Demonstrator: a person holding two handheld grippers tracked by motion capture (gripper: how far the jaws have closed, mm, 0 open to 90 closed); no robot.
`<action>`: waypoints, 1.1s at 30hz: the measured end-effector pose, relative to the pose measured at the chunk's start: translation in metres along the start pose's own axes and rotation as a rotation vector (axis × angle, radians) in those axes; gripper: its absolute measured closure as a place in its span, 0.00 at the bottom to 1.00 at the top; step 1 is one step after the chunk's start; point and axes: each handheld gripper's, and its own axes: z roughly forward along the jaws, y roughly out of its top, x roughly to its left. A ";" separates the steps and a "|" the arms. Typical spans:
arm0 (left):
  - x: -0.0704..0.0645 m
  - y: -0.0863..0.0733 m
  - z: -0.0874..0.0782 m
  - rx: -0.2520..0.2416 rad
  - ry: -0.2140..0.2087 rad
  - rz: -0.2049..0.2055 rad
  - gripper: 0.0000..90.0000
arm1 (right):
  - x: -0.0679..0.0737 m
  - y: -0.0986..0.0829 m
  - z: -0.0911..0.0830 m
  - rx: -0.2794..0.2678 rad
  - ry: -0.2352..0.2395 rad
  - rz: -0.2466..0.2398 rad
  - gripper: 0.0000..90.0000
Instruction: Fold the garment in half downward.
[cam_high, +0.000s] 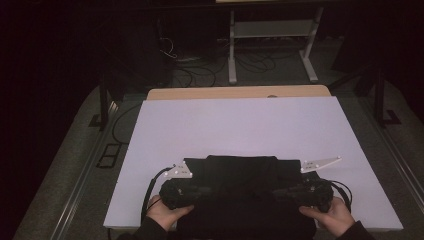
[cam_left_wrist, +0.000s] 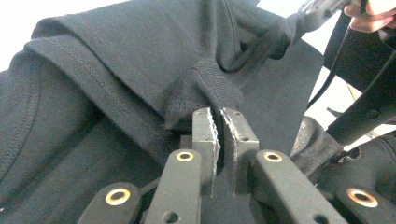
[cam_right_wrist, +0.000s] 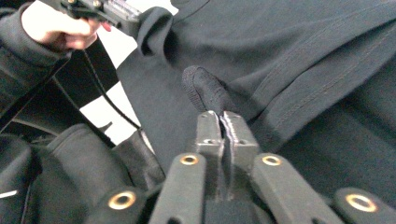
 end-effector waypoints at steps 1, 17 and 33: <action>0.000 0.000 0.000 -0.003 -0.002 -0.003 0.88 | 0.001 0.000 0.001 0.006 -0.005 0.004 0.84; 0.007 -0.001 -0.007 -0.058 -0.083 -0.027 0.48 | 0.004 0.002 0.004 0.008 -0.024 -0.070 0.39; 0.024 0.009 -0.008 -0.083 -0.146 -0.007 0.14 | -0.005 0.016 0.000 0.006 -0.112 -0.092 0.04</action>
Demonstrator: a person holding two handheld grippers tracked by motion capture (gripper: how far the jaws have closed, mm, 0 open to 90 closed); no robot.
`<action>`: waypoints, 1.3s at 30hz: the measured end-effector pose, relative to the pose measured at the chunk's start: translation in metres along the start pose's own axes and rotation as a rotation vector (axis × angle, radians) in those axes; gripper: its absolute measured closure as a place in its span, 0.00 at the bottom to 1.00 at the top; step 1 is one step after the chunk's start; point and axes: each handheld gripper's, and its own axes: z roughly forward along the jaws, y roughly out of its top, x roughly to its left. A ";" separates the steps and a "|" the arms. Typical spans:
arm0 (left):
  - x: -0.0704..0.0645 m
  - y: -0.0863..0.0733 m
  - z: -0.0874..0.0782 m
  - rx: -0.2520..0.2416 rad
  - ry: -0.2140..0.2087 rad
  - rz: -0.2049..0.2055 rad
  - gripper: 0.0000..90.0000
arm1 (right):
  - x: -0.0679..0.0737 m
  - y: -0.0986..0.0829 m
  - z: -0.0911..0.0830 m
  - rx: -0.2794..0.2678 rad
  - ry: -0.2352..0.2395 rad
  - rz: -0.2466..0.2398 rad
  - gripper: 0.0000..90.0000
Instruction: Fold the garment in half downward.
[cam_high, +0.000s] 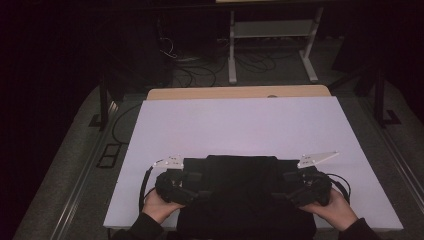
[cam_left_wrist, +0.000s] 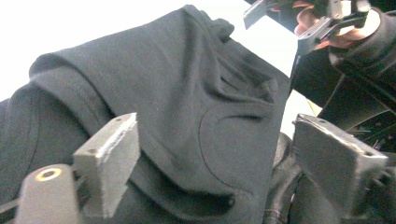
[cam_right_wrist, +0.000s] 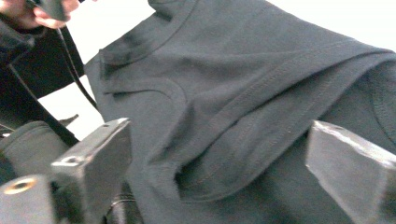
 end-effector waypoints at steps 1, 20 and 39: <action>0.000 0.001 -0.001 -0.002 -0.001 0.008 0.13 | -0.001 0.001 0.000 0.000 -0.001 0.000 0.03; 0.027 0.006 -0.010 -0.051 0.073 -0.006 0.00 | -0.032 0.012 -0.016 -0.049 -0.058 0.040 0.00; 0.050 0.012 -0.014 -0.067 0.156 -0.016 0.00 | -0.057 0.014 -0.021 -0.059 -0.085 0.060 0.00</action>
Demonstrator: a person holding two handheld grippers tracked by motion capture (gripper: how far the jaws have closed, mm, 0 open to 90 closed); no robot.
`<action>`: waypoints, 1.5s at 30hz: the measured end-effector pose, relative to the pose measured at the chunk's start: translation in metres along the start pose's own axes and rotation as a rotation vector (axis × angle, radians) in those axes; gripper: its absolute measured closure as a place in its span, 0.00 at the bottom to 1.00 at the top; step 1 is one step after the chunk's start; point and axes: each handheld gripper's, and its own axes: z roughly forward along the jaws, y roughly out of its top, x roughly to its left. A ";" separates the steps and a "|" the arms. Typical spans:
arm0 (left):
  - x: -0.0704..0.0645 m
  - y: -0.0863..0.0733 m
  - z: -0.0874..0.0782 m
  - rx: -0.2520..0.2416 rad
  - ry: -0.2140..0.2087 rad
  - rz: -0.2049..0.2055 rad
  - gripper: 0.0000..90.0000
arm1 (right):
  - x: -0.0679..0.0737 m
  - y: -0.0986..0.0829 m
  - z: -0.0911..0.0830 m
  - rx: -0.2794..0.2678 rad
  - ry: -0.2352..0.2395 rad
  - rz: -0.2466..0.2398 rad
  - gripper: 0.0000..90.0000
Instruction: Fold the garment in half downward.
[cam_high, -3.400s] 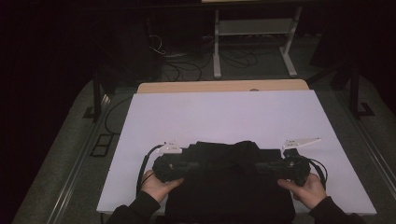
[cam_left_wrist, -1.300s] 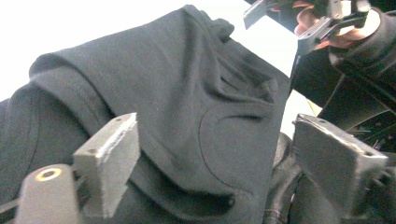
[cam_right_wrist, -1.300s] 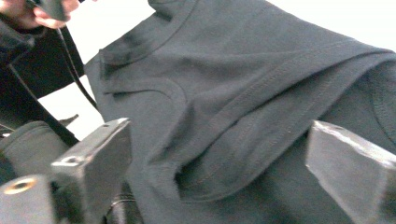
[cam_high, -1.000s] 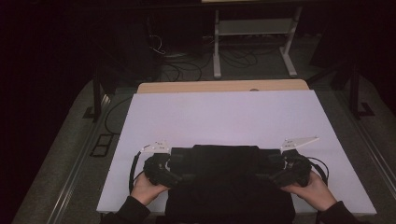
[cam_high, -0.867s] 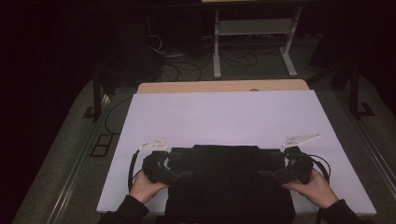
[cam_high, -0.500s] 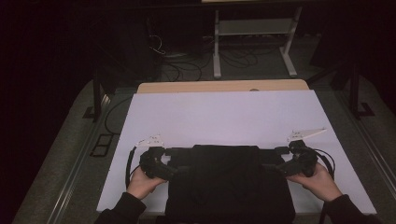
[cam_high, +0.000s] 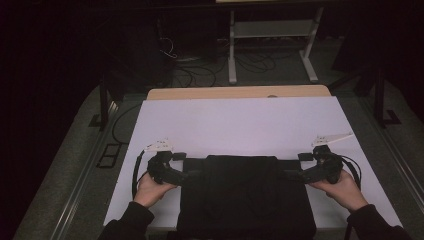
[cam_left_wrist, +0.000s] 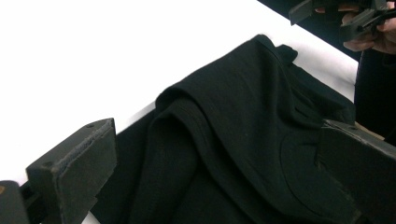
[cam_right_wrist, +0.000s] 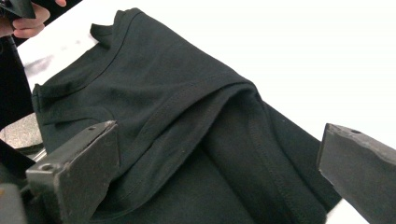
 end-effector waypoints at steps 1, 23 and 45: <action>0.001 0.000 0.000 -0.001 0.003 0.000 0.00 | -0.001 0.000 0.000 0.003 -0.007 -0.002 0.00; 0.035 0.003 0.004 0.034 0.070 -0.018 0.00 | -0.027 0.006 0.005 -0.003 -0.041 0.008 0.01; 0.065 -0.004 0.011 0.038 0.066 -0.091 0.00 | -0.054 0.001 0.010 0.018 -0.065 0.045 0.17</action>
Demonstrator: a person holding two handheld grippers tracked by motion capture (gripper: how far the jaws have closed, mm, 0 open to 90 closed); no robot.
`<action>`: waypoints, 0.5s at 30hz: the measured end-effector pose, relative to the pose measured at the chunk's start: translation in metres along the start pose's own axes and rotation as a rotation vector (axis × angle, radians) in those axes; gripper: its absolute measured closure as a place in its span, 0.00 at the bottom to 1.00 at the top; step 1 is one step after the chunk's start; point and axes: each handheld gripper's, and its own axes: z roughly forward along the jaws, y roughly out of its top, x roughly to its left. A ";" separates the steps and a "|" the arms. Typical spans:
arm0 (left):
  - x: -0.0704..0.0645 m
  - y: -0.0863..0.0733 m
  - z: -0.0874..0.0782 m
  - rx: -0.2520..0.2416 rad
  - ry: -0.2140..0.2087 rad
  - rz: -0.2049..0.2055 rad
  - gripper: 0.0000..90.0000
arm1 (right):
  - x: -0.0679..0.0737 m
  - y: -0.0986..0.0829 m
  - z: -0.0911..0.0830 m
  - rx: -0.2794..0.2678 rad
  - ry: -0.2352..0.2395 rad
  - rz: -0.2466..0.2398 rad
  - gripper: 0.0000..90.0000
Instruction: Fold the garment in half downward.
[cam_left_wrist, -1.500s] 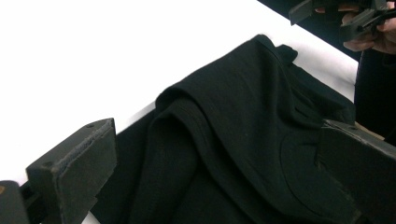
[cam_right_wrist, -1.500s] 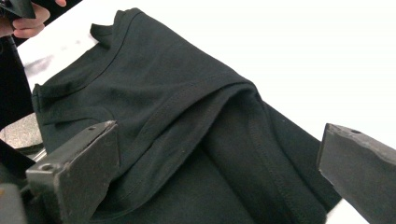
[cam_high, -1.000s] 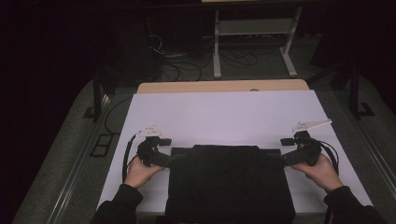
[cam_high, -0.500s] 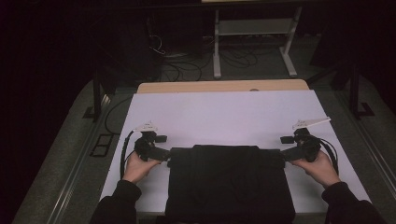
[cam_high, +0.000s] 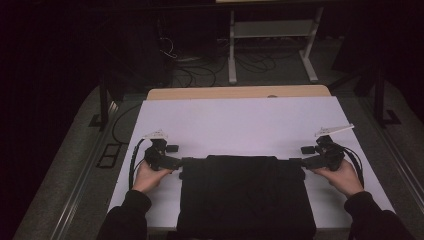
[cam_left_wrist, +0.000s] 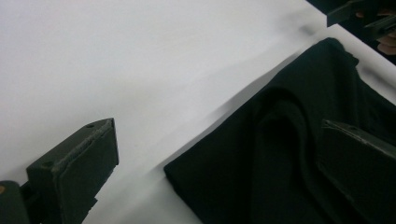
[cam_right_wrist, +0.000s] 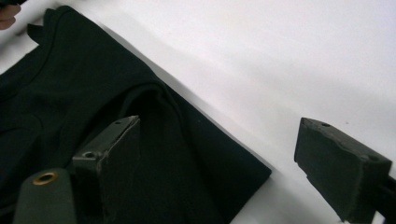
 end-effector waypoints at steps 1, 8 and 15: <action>0.001 0.000 0.001 0.004 0.001 -0.003 0.00 | -0.001 0.000 0.000 0.004 0.002 -0.002 0.18; 0.003 -0.001 0.003 0.018 -0.007 -0.006 0.00 | -0.004 -0.003 0.004 0.044 -0.011 -0.003 0.30; 0.010 -0.002 0.002 0.034 0.004 -0.040 0.15 | -0.008 -0.005 0.007 0.068 -0.016 -0.002 0.41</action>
